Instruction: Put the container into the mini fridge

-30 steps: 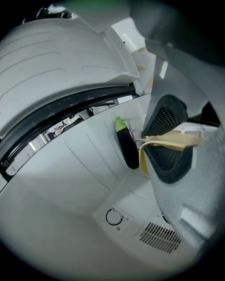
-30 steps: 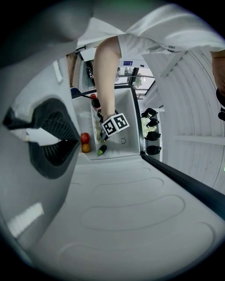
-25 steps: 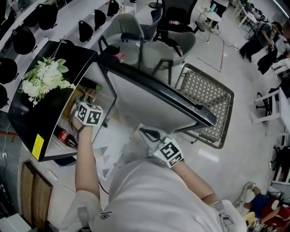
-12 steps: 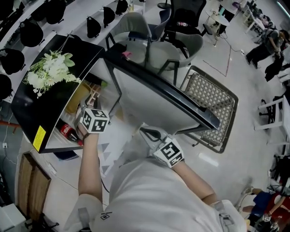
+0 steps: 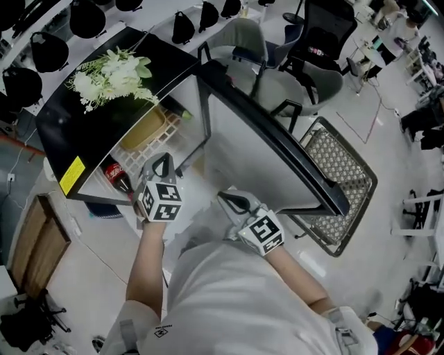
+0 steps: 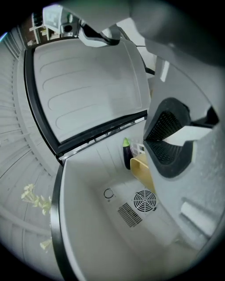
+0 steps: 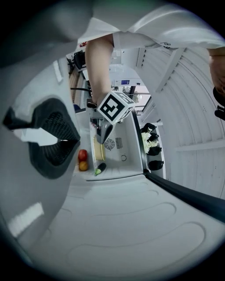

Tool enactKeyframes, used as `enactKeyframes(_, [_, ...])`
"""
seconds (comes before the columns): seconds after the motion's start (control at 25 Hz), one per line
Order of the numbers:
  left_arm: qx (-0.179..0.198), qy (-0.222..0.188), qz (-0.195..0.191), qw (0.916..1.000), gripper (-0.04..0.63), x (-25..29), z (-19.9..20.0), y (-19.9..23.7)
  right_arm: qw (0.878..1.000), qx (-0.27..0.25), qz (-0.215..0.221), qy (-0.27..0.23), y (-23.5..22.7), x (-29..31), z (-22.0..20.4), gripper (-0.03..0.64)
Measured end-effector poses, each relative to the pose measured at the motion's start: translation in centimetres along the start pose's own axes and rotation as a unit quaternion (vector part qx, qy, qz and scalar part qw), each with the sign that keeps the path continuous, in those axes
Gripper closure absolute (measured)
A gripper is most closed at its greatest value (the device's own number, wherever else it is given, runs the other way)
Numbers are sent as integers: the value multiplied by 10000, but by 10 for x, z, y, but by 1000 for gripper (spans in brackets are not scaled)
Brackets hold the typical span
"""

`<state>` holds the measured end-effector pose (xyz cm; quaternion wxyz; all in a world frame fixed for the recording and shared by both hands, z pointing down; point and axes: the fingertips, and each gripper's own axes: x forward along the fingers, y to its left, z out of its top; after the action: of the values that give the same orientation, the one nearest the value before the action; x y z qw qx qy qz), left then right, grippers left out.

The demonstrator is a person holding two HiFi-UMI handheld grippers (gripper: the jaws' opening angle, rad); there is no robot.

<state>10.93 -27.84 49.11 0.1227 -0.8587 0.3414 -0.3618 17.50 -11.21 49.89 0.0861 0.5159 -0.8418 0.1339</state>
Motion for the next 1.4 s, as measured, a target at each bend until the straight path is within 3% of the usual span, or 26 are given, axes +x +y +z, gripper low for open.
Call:
enactKeyframes(0.28, [-942, -171, 90, 9954, 586, -49, -29, -10, 9982, -107, 590, -43, 13, 16, 18, 614])
enactKeyframes(0.52, [-1396, -220, 374, 9893, 587, -94, -53, -13, 9923, -289, 1204, 30, 40, 36, 23, 614])
enactKeyframes(0.8, [-1556, -157, 479, 9865, 586, -139, -91, -19, 9824, -485, 1802, 73, 82, 61, 30, 614])
enactKeyframes(1.12, [-2052, -405, 912, 9736, 586, -192, -132, 14, 9722, -690, 2236, 113, 133, 90, 41, 614])
enactKeyframes(1.4, [-2404, -599, 1003, 9636, 586, -225, -160, 32, 9666, -800, 2431, 108, 170, 107, 49, 614])
